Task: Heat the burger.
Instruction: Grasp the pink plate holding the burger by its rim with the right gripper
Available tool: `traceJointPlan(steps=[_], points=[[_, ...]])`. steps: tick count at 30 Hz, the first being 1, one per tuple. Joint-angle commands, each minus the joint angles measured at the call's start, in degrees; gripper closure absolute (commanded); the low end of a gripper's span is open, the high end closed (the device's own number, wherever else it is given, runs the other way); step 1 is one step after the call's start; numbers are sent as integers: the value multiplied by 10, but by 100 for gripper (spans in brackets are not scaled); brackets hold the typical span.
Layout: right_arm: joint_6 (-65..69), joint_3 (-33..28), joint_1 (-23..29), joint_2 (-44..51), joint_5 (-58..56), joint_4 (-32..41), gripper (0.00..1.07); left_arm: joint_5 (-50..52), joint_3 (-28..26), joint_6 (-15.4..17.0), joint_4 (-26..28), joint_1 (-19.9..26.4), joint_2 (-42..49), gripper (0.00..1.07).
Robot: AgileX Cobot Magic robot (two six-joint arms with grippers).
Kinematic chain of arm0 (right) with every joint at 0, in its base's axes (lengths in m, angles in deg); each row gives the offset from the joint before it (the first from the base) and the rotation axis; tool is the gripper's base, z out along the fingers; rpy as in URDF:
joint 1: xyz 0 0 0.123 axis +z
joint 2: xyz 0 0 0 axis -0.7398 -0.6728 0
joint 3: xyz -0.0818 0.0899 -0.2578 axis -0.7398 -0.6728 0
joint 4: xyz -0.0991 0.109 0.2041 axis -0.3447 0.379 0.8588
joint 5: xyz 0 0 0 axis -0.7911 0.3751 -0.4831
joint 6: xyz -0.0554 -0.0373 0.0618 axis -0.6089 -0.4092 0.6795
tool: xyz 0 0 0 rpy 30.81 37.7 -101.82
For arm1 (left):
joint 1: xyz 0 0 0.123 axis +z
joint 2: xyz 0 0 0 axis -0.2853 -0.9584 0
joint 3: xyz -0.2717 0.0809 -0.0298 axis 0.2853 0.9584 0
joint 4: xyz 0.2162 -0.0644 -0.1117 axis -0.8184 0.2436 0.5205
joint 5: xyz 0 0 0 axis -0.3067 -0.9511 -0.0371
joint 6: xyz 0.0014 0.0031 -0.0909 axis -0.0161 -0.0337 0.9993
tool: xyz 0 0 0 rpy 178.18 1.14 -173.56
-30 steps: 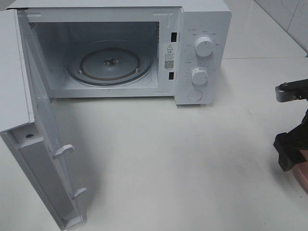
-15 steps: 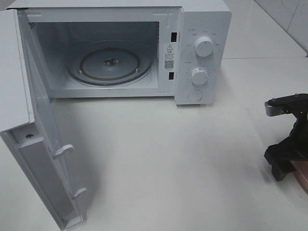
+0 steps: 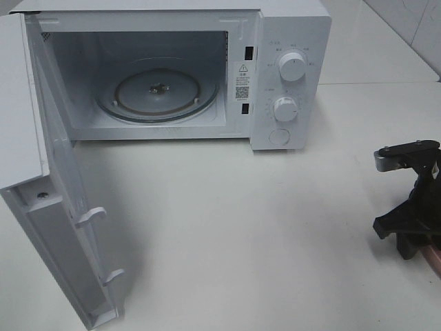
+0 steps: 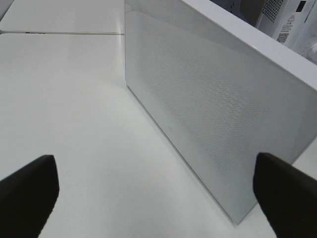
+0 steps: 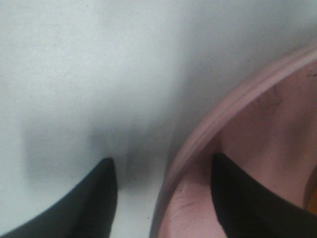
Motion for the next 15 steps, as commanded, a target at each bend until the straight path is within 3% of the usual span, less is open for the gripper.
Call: traceJointPlan(steps=[1, 2, 4, 6, 15], points=[[26, -3, -2, -8, -1, -28, 85, 3, 0, 3, 5, 1, 11, 7], [26, -3, -2, -8, -1, -28, 85, 3, 0, 3, 5, 1, 11, 7], [28, -3, -2, -8, -2, -29, 102, 3, 0, 3, 5, 1, 11, 7], [28, -3, -2, -8, -3, -29, 107, 3, 0, 3, 5, 1, 11, 7], [65, -2, 1, -2, -27, -42, 107, 3, 0, 3, 5, 1, 11, 7]])
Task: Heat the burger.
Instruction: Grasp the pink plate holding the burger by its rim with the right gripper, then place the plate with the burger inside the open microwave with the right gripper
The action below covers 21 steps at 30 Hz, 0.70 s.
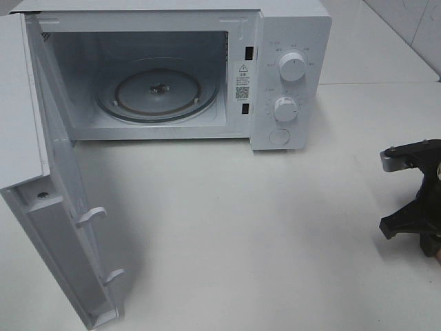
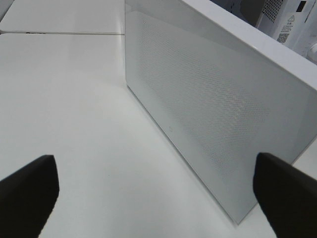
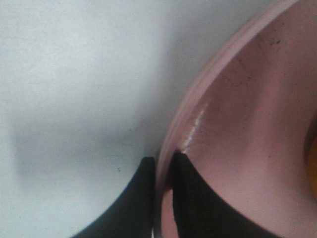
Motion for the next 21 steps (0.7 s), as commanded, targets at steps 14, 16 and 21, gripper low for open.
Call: traceJointPlan(steps=[14, 16, 21], points=[[139, -3, 67, 17, -85, -94, 107, 3, 0, 3, 5, 1, 11, 7], [147, -3, 72, 18, -91, -100, 107, 3, 0, 3, 5, 1, 11, 7], [191, -3, 105, 33, -116, -139, 107, 3, 0, 3, 5, 1, 11, 7]])
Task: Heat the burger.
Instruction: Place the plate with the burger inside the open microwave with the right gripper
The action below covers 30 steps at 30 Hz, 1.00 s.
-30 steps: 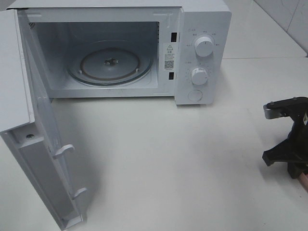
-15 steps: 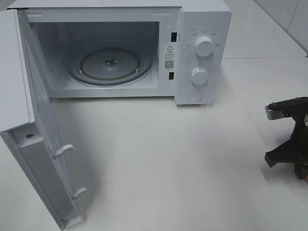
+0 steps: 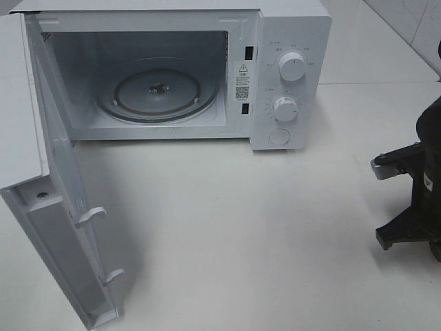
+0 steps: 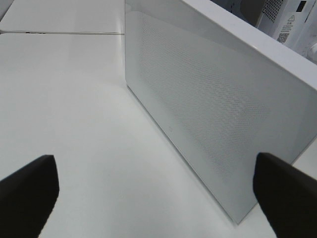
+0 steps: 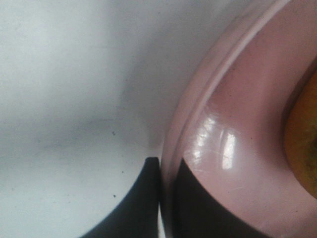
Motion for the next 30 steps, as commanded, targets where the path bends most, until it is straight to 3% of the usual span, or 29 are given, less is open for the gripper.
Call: traceJointPlan(steps=[1, 23, 30], points=[[45, -3, 30, 23, -38, -44, 107, 3, 0, 3, 5, 1, 11, 7], [93, -7, 150, 76, -116, -68, 107, 3, 0, 3, 5, 1, 11, 7], [130, -52, 203, 109, -128, -82, 107, 3, 0, 3, 5, 1, 11, 7]])
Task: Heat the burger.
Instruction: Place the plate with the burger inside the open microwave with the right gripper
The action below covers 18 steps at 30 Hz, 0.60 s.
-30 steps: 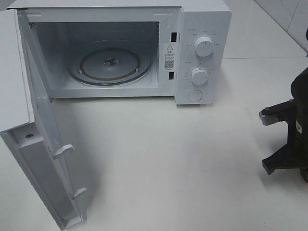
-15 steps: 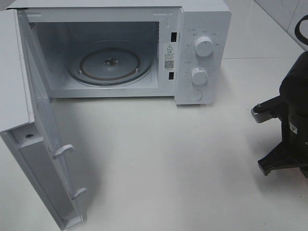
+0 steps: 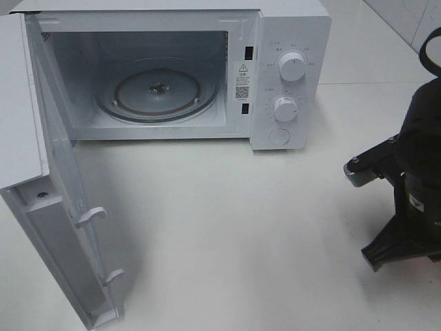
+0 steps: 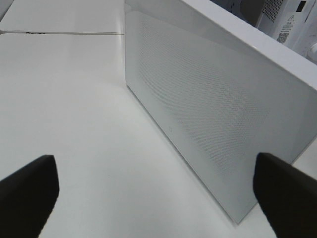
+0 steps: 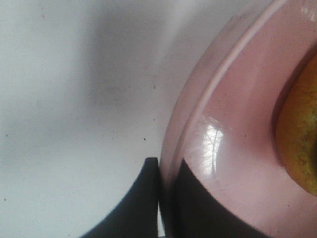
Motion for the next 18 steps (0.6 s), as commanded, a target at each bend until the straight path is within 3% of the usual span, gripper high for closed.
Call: traceJointPlan(steps=[1, 10, 18], points=[[28, -22, 33, 18, -38, -30, 107, 3, 0, 3, 5, 1, 11, 7], [46, -29, 86, 36, -51, -29, 107, 3, 0, 3, 5, 1, 11, 7], [46, -29, 174, 37, -74, -28, 107, 3, 0, 3, 5, 1, 11, 7]])
